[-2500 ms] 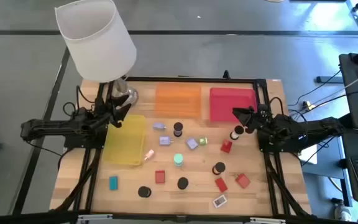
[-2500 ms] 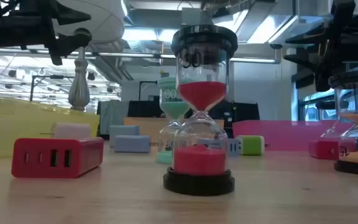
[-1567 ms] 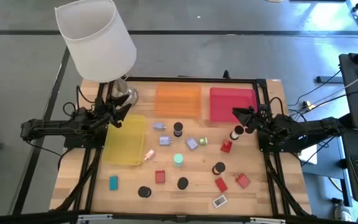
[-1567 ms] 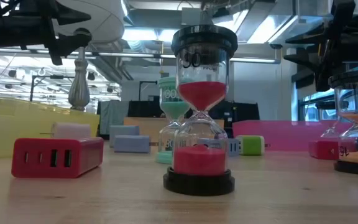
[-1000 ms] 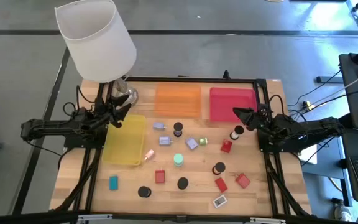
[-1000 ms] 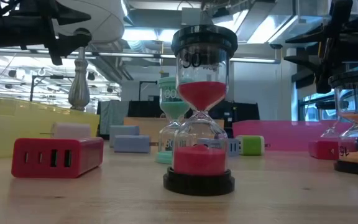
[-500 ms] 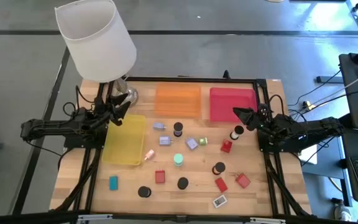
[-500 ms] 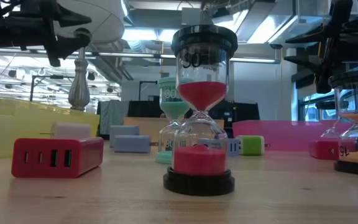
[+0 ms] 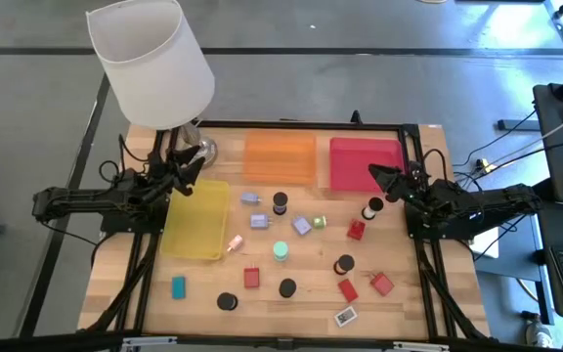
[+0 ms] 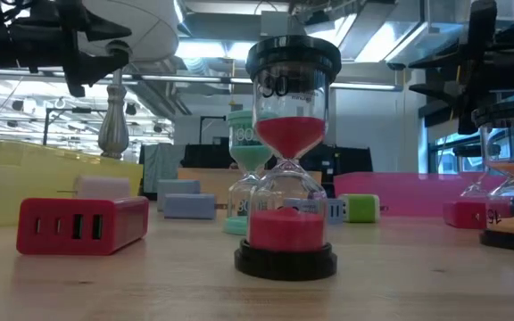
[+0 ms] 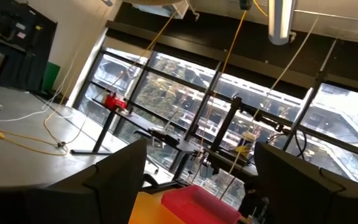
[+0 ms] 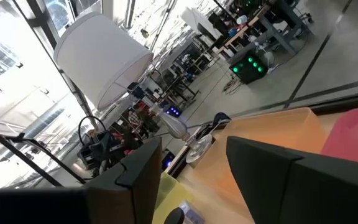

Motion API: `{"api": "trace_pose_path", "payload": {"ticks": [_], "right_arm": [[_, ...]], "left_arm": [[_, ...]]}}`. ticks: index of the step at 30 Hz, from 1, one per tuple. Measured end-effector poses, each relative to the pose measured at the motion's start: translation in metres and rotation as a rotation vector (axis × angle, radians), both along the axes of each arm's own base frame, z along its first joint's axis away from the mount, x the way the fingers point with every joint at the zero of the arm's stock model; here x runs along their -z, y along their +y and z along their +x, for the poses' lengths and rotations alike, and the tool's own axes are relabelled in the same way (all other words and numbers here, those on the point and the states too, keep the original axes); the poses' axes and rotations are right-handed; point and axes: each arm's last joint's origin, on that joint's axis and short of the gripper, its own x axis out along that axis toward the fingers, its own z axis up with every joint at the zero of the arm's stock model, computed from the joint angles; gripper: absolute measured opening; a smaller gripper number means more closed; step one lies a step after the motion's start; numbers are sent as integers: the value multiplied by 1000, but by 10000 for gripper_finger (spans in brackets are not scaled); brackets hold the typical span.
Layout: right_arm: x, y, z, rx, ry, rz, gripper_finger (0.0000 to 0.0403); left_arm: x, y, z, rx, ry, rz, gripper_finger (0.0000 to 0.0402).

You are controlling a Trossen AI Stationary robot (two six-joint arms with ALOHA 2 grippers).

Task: Pick & Place Office items
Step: Put the white hourglass into the pink bin

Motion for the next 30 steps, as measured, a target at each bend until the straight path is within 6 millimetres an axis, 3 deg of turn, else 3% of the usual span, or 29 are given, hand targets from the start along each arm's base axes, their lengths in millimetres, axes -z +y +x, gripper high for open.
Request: {"api": "trace_pose_path", "payload": {"ticks": [5, 12, 20, 30], "right_arm": [[-10, 0, -2, 9, -2, -43, 183], [-50, -2, -10, 80, 50, -183, 183], [-94, -3, -12, 73, 337, -240, 183], [-136, -2, 8, 133, 652, -180, 183]], "left_arm": [[2, 1, 0, -29, 18, -13, 294], [3, 2, 0, -64, 23, -28, 294], [3, 2, 0, -64, 23, -27, 294], [2, 2, 0, -64, 22, -27, 294]]}}
